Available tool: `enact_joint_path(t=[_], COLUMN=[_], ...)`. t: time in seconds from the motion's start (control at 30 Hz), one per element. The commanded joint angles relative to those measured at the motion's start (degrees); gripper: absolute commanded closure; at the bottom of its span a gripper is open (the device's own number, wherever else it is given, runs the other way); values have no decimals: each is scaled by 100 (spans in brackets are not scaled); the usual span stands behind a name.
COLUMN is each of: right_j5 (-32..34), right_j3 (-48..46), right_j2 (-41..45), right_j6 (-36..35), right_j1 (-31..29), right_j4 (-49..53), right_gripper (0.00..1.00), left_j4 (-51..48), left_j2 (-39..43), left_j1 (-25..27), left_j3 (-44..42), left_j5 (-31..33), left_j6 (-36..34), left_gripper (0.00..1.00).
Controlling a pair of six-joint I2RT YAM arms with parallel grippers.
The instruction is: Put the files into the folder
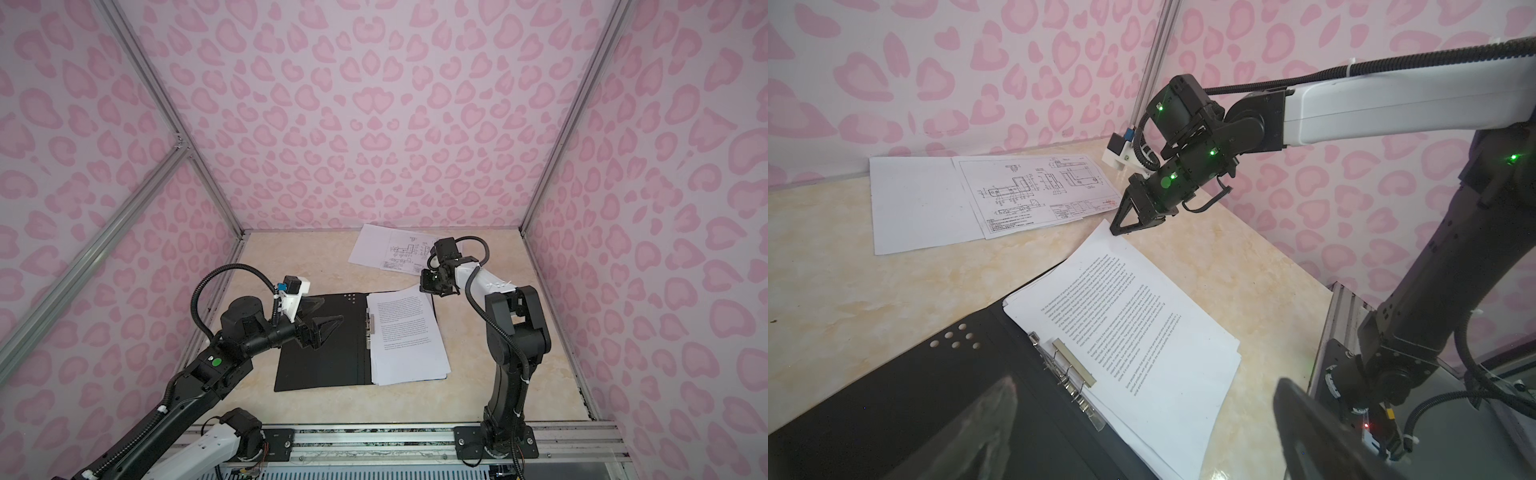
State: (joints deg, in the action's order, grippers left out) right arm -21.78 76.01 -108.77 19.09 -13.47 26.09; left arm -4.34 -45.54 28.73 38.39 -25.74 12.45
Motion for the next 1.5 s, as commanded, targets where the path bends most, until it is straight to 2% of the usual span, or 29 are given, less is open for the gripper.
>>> enact_joint_path(t=[0.0, 1.47], right_j5=[148, 270], right_j3=[-108, -703], right_j2=[25, 149], right_j6=[209, 891], right_j1=[9, -61], right_j4=[-223, -856], right_gripper=[100, 99], left_j4=[83, 74], left_j2=[-8, 56], left_j1=[-8, 36], left_j3=[83, 79], left_j5=[-105, -103], left_j6=[5, 7], left_gripper=[3, 3])
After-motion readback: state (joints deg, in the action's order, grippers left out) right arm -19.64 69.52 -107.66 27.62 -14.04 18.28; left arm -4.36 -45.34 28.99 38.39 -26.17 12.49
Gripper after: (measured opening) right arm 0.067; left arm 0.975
